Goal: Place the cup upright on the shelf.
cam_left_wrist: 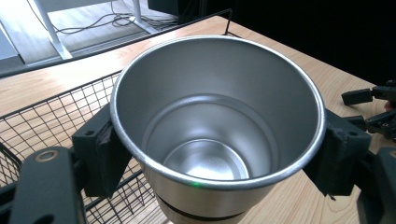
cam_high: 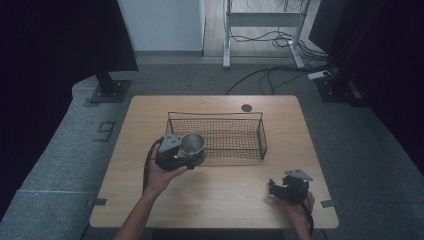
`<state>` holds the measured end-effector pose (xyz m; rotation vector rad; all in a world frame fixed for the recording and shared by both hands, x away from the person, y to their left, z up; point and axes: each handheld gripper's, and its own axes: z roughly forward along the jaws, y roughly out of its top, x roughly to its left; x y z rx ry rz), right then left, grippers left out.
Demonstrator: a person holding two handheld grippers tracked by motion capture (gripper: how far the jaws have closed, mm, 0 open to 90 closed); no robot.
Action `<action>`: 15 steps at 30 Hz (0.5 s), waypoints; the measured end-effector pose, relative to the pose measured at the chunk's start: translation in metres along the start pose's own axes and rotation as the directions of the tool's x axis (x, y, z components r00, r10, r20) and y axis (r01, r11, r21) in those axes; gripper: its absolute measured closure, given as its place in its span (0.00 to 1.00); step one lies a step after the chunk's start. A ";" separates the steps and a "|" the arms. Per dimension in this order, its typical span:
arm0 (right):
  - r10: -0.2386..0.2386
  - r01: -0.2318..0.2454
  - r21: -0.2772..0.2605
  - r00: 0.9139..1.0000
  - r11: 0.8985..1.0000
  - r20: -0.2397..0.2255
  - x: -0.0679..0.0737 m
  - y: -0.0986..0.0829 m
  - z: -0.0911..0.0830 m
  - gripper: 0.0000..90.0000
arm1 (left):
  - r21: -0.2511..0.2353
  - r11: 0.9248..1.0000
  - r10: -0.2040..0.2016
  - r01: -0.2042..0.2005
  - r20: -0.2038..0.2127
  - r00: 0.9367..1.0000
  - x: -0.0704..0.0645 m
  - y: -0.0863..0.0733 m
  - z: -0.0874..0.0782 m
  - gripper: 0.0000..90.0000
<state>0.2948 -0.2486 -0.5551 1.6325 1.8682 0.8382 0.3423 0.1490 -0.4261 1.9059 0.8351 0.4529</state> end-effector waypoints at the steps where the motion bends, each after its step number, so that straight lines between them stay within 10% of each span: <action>1: 0.000 0.000 0.000 1.000 1.000 0.000 0.000 0.000 0.000 0.15 | 0.001 1.000 0.002 -0.002 0.000 1.000 0.000 0.001 0.000 0.21; 15: 0.000 0.000 0.000 1.000 1.000 0.001 0.000 0.000 0.000 0.15 | -0.003 1.000 0.013 -0.013 0.006 1.000 0.003 0.014 0.004 0.21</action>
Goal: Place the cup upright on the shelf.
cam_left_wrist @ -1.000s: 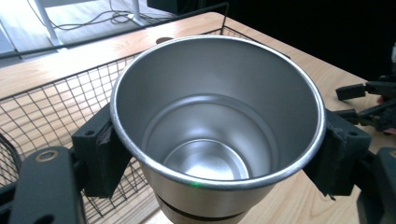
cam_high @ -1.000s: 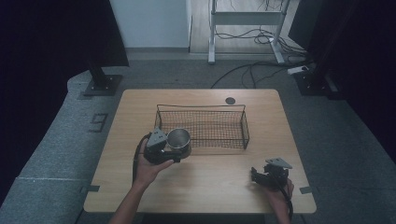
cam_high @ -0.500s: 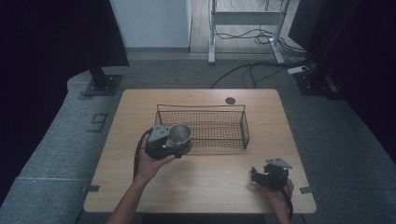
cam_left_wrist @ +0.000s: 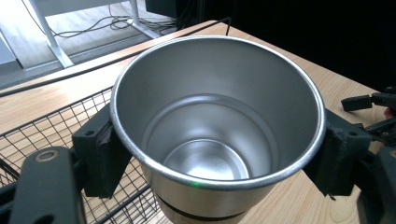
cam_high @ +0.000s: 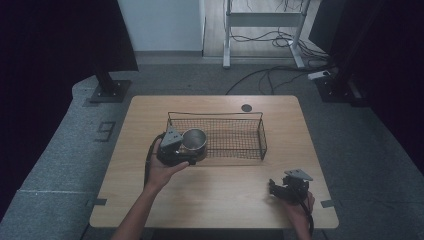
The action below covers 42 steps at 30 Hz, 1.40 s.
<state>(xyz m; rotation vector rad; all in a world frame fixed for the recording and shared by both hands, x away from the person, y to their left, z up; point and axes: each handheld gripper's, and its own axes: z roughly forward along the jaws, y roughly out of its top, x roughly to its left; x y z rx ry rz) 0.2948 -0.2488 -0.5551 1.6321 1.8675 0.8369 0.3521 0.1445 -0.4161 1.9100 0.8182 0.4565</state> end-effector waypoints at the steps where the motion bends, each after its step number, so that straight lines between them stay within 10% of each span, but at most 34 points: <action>1: 0.000 0.000 0.000 1.000 1.000 0.000 0.000 0.000 0.000 0.15 | 0.000 1.000 0.001 -0.001 -0.001 1.000 0.000 0.001 0.000 0.21; 42: -0.002 0.002 0.000 1.000 1.000 0.000 0.000 0.000 0.000 0.15 | 0.034 0.999 0.009 -0.008 -0.027 1.000 0.019 0.027 0.021 0.21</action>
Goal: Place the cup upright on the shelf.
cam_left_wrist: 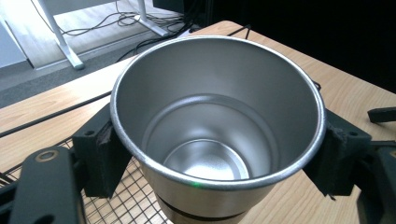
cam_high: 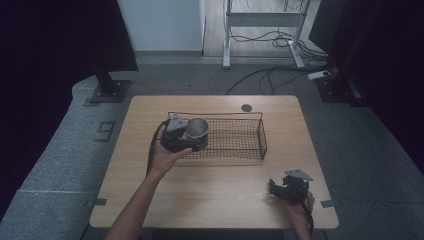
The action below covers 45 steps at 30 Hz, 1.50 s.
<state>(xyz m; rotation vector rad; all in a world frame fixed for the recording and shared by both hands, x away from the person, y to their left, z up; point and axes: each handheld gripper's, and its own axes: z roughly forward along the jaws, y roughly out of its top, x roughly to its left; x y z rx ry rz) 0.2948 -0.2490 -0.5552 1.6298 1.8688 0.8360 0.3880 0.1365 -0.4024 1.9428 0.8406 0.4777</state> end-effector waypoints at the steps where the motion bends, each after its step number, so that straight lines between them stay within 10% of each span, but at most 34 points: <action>1: -0.001 0.001 0.000 1.000 1.000 0.000 0.000 0.000 0.000 0.15 | 0.000 1.000 0.000 0.000 -0.002 1.000 0.001 0.000 0.000 0.21; 45: 0.000 0.000 -0.001 1.000 1.000 0.001 0.000 0.000 0.000 0.15 | 0.030 1.000 0.000 0.001 -0.023 1.000 0.014 0.019 0.032 0.21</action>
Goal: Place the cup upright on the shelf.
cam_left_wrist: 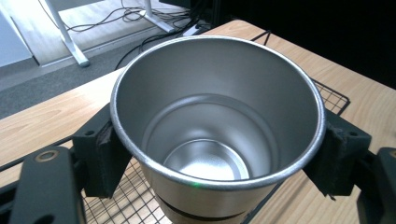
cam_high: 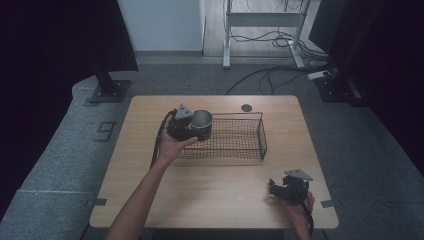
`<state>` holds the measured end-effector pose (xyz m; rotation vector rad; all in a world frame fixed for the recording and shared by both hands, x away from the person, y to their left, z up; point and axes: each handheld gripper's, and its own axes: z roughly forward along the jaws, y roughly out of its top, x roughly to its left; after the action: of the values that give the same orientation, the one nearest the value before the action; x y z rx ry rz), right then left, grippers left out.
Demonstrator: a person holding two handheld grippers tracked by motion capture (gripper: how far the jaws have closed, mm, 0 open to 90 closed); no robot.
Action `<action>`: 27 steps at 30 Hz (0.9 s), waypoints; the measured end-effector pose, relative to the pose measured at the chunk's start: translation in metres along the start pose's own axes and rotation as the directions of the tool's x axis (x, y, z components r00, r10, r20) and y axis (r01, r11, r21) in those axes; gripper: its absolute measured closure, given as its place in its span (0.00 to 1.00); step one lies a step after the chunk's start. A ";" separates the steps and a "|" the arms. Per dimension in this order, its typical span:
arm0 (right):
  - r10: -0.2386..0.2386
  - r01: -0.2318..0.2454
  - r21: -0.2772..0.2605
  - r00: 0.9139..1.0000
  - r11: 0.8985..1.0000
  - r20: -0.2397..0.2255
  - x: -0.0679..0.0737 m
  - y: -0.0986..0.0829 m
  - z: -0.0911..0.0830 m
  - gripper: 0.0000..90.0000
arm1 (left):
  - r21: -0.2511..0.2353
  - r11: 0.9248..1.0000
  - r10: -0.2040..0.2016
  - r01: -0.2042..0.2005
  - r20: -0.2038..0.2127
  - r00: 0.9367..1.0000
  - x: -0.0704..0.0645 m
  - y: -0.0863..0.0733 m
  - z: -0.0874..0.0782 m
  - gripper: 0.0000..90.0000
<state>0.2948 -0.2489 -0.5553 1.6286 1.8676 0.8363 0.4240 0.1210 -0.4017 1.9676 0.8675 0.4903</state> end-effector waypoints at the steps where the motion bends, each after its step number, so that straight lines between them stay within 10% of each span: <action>1: 0.000 0.000 0.000 1.000 1.000 0.000 0.000 0.000 0.000 0.15 | 0.004 1.000 0.000 0.000 -0.001 1.000 0.001 0.000 0.001 0.21; 27: 0.000 0.000 0.000 1.000 1.000 0.000 0.000 0.000 0.000 0.15 | 0.057 0.998 -0.025 0.026 -0.004 1.000 0.014 -0.018 0.032 0.21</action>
<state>0.2947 -0.2489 -0.5552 1.6292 1.8675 0.8363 0.4468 0.1191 -0.4337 2.0059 0.9170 0.4587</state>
